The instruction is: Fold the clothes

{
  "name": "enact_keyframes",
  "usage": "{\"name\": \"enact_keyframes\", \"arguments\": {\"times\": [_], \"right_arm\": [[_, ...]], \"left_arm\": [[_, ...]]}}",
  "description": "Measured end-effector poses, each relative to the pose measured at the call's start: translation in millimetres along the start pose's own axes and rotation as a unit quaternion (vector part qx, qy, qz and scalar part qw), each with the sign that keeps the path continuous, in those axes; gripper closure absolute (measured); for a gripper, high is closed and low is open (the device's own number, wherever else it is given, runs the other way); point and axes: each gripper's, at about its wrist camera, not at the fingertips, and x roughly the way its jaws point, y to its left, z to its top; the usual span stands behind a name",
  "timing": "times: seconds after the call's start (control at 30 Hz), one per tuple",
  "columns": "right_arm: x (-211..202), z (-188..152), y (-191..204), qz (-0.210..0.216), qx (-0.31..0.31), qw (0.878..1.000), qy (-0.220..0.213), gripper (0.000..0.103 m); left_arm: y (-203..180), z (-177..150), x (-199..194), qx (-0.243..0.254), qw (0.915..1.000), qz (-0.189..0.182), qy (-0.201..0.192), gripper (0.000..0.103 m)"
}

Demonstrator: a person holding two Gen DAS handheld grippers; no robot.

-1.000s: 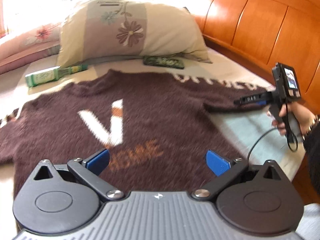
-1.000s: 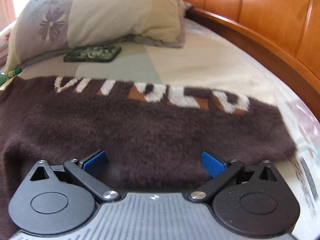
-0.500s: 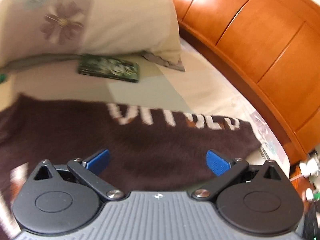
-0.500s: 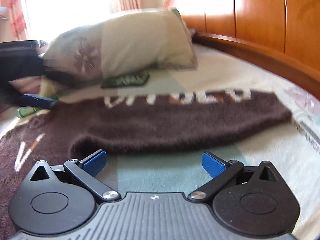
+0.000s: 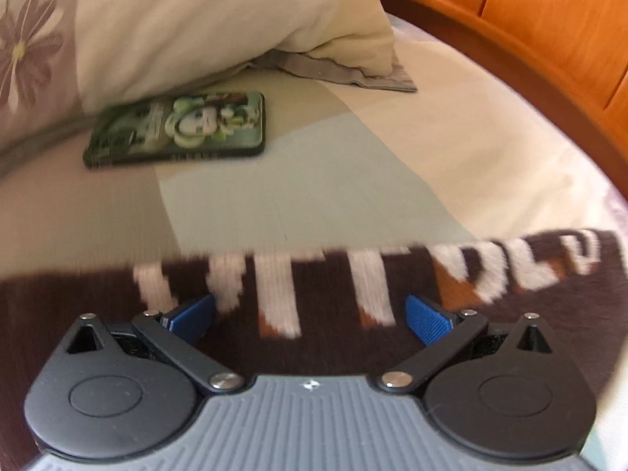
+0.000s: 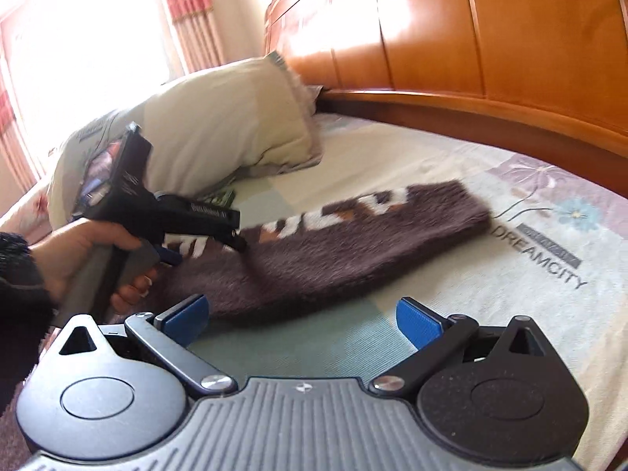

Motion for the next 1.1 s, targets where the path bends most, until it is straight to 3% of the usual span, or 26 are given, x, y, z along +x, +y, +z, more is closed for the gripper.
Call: {"name": "enact_keyframes", "arguments": {"times": [0.1,0.2,0.37,0.43,0.6,0.73,0.83,0.9,0.97,1.1], "right_arm": [[-2.5,1.1,-4.8,0.004,0.014,1.0,0.0,0.0],[-3.1,0.2,-5.9,0.011,0.019,1.0,0.005,0.0],[-2.8,1.8,-5.3,0.019,0.02,1.0,0.007,0.0],[-3.1,2.0,-5.3,0.024,0.023,0.999,0.008,0.0],[-3.2,0.9,-2.0,0.021,0.014,1.0,0.009,0.0],[0.4,-0.8,2.6,0.014,-0.001,1.0,0.013,0.0],[4.4,-1.5,3.6,0.012,0.001,1.0,0.026,0.0],[4.6,-1.4,5.1,0.004,-0.002,1.0,0.027,0.0],[4.1,-1.8,6.5,-0.002,-0.008,1.0,0.025,0.0],[2.3,-1.7,4.4,-0.001,-0.004,1.0,0.024,0.0]], "left_arm": [[1.5,14.5,6.6,-0.012,0.9998,0.01,0.01,0.001],[5.7,22.3,-6.6,-0.028,0.9992,-0.004,0.028,0.001],[24.0,3.1,-43.2,-0.008,0.9994,-0.034,0.002,0.001],[39.1,-8.0,-38.6,-0.019,0.9992,-0.028,0.019,0.001],[57.6,-15.4,-14.8,-0.009,0.9999,0.006,0.002,0.0],[58.7,13.0,-2.4,-0.071,0.9967,0.031,0.024,0.001],[43.2,15.9,-20.2,-0.064,0.9976,0.023,0.015,0.001],[26.4,7.8,-37.8,-0.038,0.9986,-0.036,0.006,0.001],[6.1,-0.7,-46.0,-0.017,0.9963,-0.081,0.023,0.001],[-28.2,-16.3,-37.9,0.025,0.9934,-0.103,0.042,0.001]]}}
